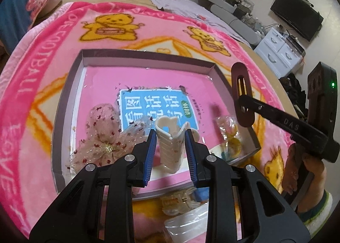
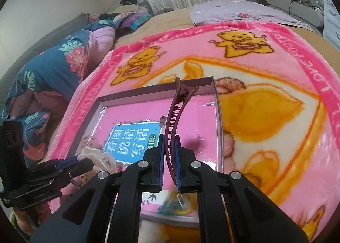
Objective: Organize jewelry
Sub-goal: 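Carry the white clip into the box with the left tool while the right places the maroon clip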
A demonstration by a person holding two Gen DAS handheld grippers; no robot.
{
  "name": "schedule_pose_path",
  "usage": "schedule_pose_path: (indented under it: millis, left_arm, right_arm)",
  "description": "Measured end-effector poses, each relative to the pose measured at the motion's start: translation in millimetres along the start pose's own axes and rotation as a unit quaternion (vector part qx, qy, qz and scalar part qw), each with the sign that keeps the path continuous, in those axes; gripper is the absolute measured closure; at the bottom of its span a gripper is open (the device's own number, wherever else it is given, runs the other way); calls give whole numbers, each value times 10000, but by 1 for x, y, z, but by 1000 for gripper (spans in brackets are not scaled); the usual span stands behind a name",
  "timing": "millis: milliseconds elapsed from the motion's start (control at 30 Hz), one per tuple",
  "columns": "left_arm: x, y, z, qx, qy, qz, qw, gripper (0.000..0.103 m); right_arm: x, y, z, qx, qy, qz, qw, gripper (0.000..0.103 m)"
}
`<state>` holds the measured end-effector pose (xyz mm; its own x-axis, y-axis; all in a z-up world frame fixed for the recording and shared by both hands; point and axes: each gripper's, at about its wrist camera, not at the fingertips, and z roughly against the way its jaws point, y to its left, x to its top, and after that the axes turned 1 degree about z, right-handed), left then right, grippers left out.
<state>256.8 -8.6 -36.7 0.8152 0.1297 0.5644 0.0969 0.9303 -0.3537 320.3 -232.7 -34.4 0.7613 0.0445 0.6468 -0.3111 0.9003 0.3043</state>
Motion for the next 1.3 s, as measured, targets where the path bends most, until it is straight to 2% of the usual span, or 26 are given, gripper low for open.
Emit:
schedule_pose_path:
  millis: [167,500,800,900,1033,1133,1200,1300]
  left_arm:
    - [1,9,0,146,2,80,9999,83]
    - [1,34,2,523,-32,314,9981,83]
    - [1,46,14,565,-119,510,9970,83]
    - [2,44,20,582,-170,513,9968,77]
    - [4,42,29,562,-234,520,9968,71]
    - [6,37,37,552,-301,488,9968,61]
    - [8,34,43,584,-371,449,9966,55]
    - [9,30,54,546,-467,461,9964,41]
  right_arm:
    - [5,-4,-12,103,101,-110,9998,95]
    - [5,-12,-40,-154,336,-68,9993,95]
    - [-2,-12,-42,-179,437,-110,9988,92]
    - [-3,-9,-36,-210,394,-38,9990,92]
    - [-5,-5,-22,-279,220,67,9993,80]
    - [-6,-4,-7,-300,18,93,9995,58]
    - [-6,-2,3,-334,-126,143,9993,51]
    - [-7,0,21,-413,-387,207,9982,31]
